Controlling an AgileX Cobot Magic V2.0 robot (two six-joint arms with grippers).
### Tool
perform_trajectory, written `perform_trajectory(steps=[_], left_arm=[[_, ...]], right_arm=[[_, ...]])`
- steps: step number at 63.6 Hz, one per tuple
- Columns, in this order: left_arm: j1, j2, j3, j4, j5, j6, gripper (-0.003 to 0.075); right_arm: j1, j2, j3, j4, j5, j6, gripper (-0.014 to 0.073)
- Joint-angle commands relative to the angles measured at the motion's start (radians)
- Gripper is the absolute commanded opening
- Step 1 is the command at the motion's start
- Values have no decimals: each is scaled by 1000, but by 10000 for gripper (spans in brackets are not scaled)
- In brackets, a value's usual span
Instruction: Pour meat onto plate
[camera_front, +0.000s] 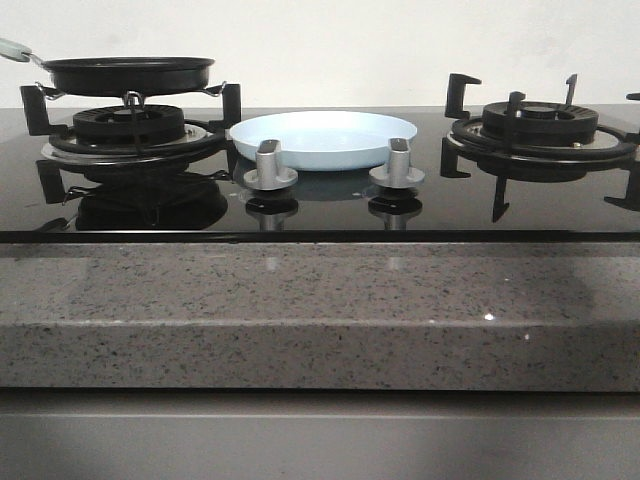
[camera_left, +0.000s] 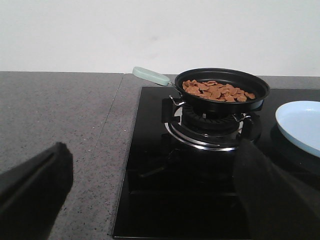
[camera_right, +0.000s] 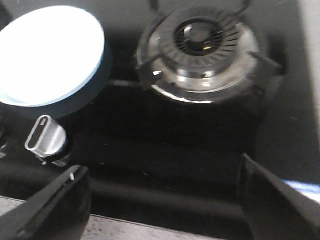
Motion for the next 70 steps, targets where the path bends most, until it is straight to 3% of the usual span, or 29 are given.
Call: perform_trajectory(steps=[1,14,27,37,52,70], left_arm=[[-6,12,-37,-1,-88,-6,638],[-6,12,-37,-1,-88,-6,638],[-6,12,-37,-1,-88,-6,638],[-6,12,-37,-1,-88,-6,638],[-6,12,-37,-1,-88,-6,638],[-6,12,-37,-1,-88,-6,638]], right_arm=[[34,101,-139,28,52,-4,612],[82,360,-422,146,239,-4,611],[98,543,-592,255,266,-4,611],[103,659,-701,255,274,-4,601],[103,799,-822,255,296,-4,435],[103,921,-937,230,326,-5,425]])
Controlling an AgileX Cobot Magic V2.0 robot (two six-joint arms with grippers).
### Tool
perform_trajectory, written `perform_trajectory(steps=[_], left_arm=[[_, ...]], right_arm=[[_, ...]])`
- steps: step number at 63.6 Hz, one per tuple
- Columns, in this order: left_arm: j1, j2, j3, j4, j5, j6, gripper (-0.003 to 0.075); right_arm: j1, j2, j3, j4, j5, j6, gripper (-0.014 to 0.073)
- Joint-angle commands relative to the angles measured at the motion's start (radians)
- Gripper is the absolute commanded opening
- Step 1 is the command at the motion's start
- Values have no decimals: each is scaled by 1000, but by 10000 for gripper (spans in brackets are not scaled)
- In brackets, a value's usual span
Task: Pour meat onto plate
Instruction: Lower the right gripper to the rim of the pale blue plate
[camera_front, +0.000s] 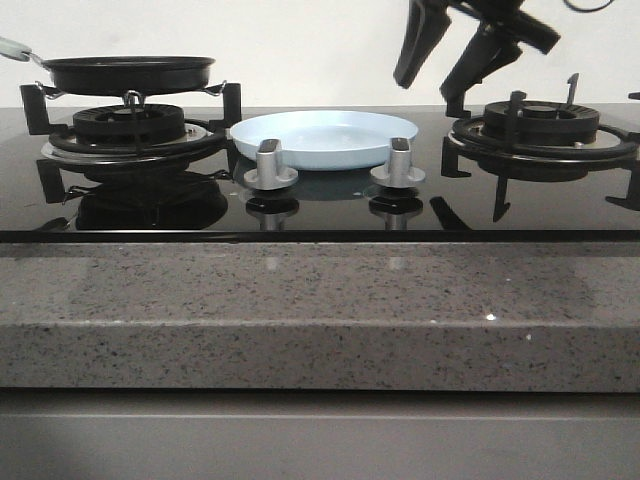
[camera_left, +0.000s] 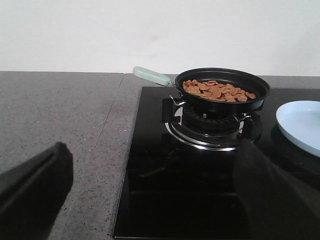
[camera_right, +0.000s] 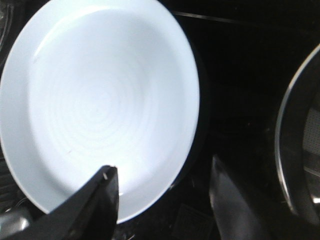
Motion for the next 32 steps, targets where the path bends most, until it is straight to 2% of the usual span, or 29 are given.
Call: perform_trajectory(steps=[1,32], left_arm=[[-6,12,-37,-1,-87,-6,638],[-6,12,-37,-1,-87,-6,638]], right_arm=[[0,-21,-63,11,-5,-5,425],[0,87,-131,9,-4,-22,412]])
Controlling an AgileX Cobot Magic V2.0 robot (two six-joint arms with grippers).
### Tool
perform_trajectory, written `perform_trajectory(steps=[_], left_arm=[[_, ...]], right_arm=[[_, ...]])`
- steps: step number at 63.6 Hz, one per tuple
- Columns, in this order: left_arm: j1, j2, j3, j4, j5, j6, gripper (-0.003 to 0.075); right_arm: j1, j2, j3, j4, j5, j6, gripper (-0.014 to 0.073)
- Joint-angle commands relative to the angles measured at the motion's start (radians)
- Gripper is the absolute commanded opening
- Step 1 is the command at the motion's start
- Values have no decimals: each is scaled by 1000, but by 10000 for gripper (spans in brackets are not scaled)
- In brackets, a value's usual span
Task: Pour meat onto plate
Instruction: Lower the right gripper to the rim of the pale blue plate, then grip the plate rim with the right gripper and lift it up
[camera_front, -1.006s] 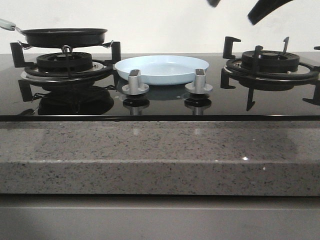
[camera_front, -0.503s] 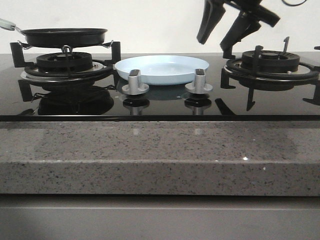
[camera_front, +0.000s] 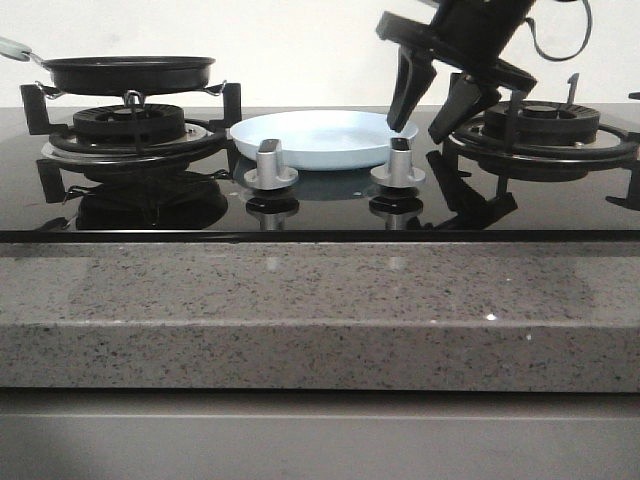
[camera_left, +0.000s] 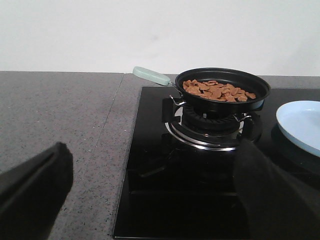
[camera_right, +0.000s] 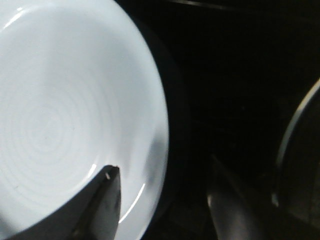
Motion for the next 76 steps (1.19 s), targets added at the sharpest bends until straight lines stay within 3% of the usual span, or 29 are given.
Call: perform_trajectory(steps=[1,9,14,24,33,56,76], left_arm=[[-6,12,-37,-1,-87,-6,638],[-6,12,-37,-1,-87,-6,638],[-6,12,-37,-1,-87,-6,638],[-6,12,-37,-1,-87,-6,638],[-6,12,-37,-1,-87,-6,638],[-6,12,-37,-1,-87,-6,638],[-6,12,-37,-1,-87,-6,638]], right_arm=[[0,-54,-35,23,-18,-20,412],[0,-43,-35,25,0,-20,405],[0,-38,-35,24,17,-21,351],[0,-36,-35,24,27,-23,130],[0,-36,-35,24,39,-23,-8],[-9,-76,-36,25,66,-23,-29],[-38,-161,-36,113,113,-12,-29]])
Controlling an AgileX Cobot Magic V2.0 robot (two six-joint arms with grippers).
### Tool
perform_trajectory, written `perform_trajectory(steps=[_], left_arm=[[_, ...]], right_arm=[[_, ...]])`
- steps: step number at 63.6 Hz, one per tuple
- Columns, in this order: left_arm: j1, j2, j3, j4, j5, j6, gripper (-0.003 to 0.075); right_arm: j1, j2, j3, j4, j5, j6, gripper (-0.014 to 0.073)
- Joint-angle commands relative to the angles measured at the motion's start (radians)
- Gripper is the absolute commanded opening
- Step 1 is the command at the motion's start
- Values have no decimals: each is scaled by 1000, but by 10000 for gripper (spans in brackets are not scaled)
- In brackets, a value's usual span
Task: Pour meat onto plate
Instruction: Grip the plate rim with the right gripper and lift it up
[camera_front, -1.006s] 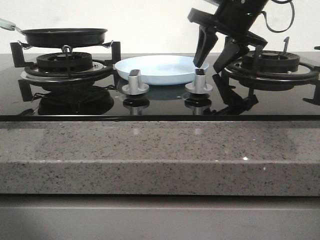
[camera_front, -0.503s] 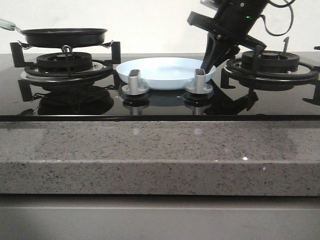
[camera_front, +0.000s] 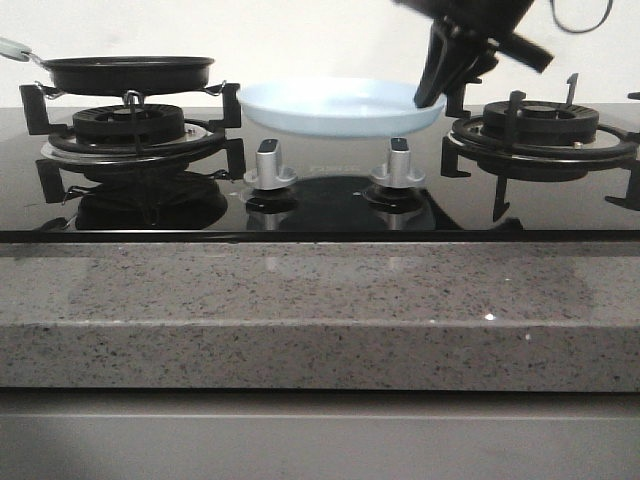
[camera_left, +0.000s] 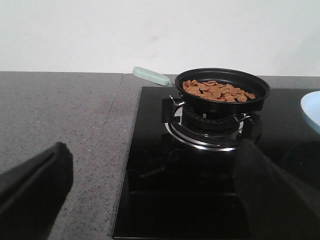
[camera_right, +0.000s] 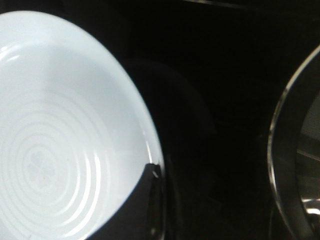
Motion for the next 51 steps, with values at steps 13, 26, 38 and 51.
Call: perform_trajectory(steps=[13,26,38,51], left_arm=[[-6,12,-37,-2,-87,-6,638],[-6,12,-37,-2,-87,-6,638],[-6,12,-37,-2,-87,-6,638],[-6,12,-37,-2,-87,-6,638]], right_arm=[[-3,-131,-22,66,73,-25,-29],[12,-211,43,65,69,-25,-29],[81,-332,242,17,-68,-40,-29],[119,-484,537,15,-329,-40,-29]])
